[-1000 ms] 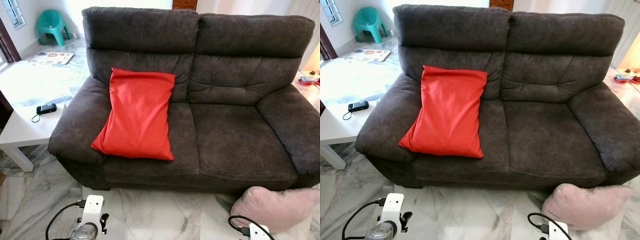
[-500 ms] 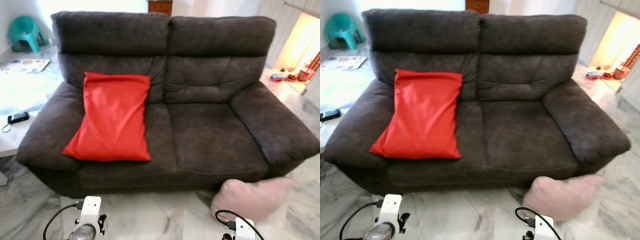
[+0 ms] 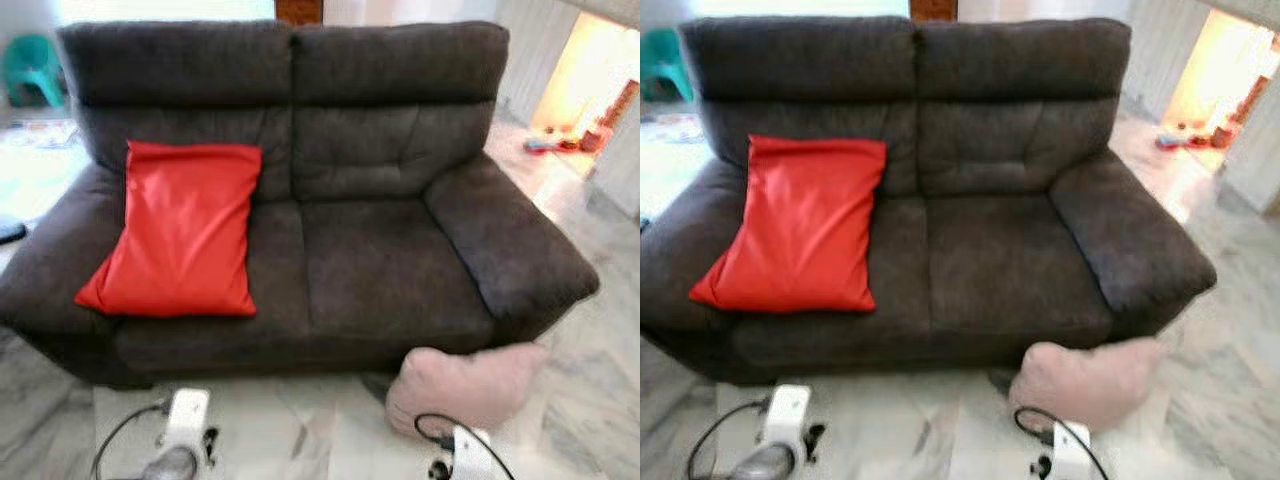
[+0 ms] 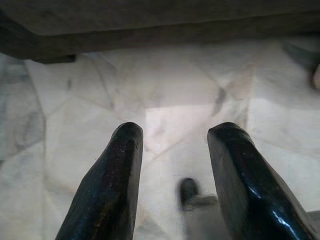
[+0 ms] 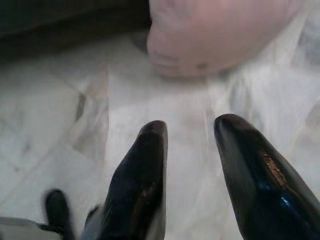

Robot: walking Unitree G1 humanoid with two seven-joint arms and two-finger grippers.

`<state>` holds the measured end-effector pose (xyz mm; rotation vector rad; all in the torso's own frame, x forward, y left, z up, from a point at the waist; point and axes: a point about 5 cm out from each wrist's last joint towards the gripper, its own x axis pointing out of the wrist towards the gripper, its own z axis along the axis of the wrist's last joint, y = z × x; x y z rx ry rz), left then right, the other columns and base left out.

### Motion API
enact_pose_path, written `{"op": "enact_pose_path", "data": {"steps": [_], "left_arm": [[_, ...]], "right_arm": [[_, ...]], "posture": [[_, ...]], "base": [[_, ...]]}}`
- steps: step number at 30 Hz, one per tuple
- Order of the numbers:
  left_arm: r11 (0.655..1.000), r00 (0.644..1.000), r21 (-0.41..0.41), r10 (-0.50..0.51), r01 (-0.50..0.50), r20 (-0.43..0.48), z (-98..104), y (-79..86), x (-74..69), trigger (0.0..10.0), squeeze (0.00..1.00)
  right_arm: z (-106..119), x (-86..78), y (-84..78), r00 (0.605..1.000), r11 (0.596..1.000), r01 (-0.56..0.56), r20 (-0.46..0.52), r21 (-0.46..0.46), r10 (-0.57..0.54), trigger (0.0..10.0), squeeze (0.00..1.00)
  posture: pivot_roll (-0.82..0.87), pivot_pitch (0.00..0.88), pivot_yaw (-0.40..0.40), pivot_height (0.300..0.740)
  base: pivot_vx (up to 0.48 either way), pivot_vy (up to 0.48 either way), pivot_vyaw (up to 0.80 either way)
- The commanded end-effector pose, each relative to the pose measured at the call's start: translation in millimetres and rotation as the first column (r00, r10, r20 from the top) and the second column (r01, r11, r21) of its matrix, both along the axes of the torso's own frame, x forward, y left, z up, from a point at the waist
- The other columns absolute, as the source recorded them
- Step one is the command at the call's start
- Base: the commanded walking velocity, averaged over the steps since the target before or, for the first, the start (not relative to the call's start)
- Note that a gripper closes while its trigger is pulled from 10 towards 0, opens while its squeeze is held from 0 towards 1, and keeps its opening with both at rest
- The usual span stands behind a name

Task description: Move the pillow to the sofa from floor

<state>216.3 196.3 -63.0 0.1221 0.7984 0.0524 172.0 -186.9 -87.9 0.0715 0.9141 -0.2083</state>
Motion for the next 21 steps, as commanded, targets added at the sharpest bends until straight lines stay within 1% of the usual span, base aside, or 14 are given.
{"op": "enact_pose_path", "data": {"steps": [1,4,6,7,9,21], "left_arm": [[1.0,1.0,0.014,0.009,-0.009,-0.016,-1,6.6,-3.5,10.0,0.0],[1.0,1.0,0.014,0.009,-0.008,-0.017,-1,6.6,-3.8,10.0,0.0],[1.0,1.0,0.014,0.007,-0.006,-0.019,-2,6.6,-4.5,10.0,0.0],[1.0,1.0,0.013,0.006,-0.006,-0.021,-2,6.6,-5.1,10.0,0.0],[1.0,1.0,0.013,0.005,-0.005,-0.022,-2,6.5,-5.4,10.0,0.0],[1.0,1.0,0.011,0.003,-0.003,-0.028,-3,6.3,-6.7,10.0,0.0]], "right_arm": [[1,4.3,6.6,1.0,1.0,-0.017,0.005,0.002,0.017,10.0,0.0],[2,7.1,9.5,1.0,1.0,-0.02,0.01,0.002,0.02,10.0,0.0],[2,5.7,7.0,1.0,1.0,-0.021,0.008,-0.001,0.021,10.0,0.0],[1,1.8,1.9,1.0,1.0,-0.017,0.003,-0.003,0.017,10.0,0.0],[0,-0.1,-0.1,1.0,1.0,-0.017,-0.001,-0.004,0.017,10.0,0.0],[-1,-2.5,-2.4,1.0,1.0,-0.017,-0.005,-0.005,0.017,10.0,0.0]], "posture": [[0.0,0.0,-0.067,0.74],[0.0,0.0,-0.067,0.74],[0.0,0.0,-0.067,0.74],[0.0,0.0,-0.068,0.74],[0.0,0.0,-0.068,0.74],[0.0,0.0,-0.068,0.74]], "base": [[0.0,-0.289,0.0],[0.0,-0.29,0.0],[0.0,-0.289,0.0],[0.0,-0.292,0.0],[0.0,-0.289,0.0],[0.0,-0.289,0.0]]}}
